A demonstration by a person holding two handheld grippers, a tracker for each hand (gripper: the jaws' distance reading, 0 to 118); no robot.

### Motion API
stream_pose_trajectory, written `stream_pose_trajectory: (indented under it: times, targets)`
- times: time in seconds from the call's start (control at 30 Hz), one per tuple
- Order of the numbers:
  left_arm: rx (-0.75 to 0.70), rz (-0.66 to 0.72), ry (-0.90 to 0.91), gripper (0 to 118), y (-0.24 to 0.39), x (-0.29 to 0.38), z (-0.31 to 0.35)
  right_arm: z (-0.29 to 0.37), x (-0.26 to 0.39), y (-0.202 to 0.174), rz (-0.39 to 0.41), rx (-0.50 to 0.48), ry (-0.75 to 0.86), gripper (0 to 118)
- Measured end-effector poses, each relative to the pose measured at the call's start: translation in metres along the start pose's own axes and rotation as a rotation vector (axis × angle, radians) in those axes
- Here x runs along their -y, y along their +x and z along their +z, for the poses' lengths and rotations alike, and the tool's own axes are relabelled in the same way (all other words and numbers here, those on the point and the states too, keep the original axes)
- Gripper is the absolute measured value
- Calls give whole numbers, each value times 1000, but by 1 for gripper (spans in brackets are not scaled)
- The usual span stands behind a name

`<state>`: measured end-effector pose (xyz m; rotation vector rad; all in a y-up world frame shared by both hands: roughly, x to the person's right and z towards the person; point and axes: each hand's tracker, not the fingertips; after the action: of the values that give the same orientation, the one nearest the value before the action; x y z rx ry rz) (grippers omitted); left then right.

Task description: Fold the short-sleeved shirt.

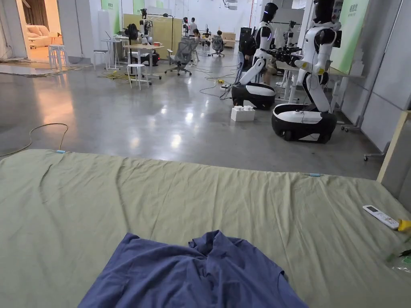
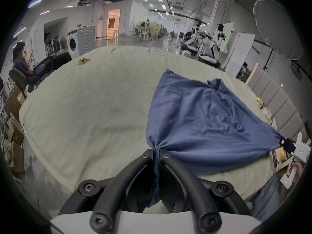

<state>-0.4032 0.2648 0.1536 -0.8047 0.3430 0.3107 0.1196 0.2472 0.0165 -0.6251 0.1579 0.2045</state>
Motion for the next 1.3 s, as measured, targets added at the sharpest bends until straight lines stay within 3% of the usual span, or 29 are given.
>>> stream_pose_trajectory:
  times: [0.27, 0.3, 0.33, 0.4, 0.43, 0.47, 0.7, 0.77, 0.87, 0.93, 0.97, 1.0, 1.3]
  targets:
    - [-13, -30, -50, 7, 5, 4, -21, -11, 9, -26, 56, -13, -66, 6]
    - [-12, -30, -50, 10, 6, 2, -21, -6, 5, -26, 60, -10, -60, 13]
    - [-10, -28, -39, 18, 9, 1, -19, -3, 0, -31, 63, 0, -46, 28]
    - [-7, -33, 4, 51, 16, -2, -13, 3, -11, -41, 65, 1, 11, 76]
    - [-11, -36, 22, 62, 20, -6, -11, -2, -13, -31, 69, 6, 38, 91]
    - [-17, -47, 51, 64, 24, -11, -8, 2, -21, -36, 72, 14, 71, 97]
    - [4, -129, 297, 64, 64, -43, 12, 27, -77, -57, -13, -66, 321, 97]
    - [9, -125, 383, 63, 71, -49, 11, 34, -91, -67, -28, -79, 377, 94]
    - [22, -132, 491, 59, 89, -57, 25, 41, -103, -79, -54, -90, 463, 61]
    - [18, -144, 548, 36, 104, -57, 38, 44, -108, -86, -55, -90, 496, 28]
    - [20, -149, 578, 19, 108, -57, 42, 46, -110, -90, -54, -89, 517, 20]
    - [18, -149, 592, 13, 111, -56, 44, 49, -112, -93, -39, -89, 547, 15]
    - [14, -174, 627, 5, 109, -44, 46, 45, -105, -98, -36, -95, 576, 2]
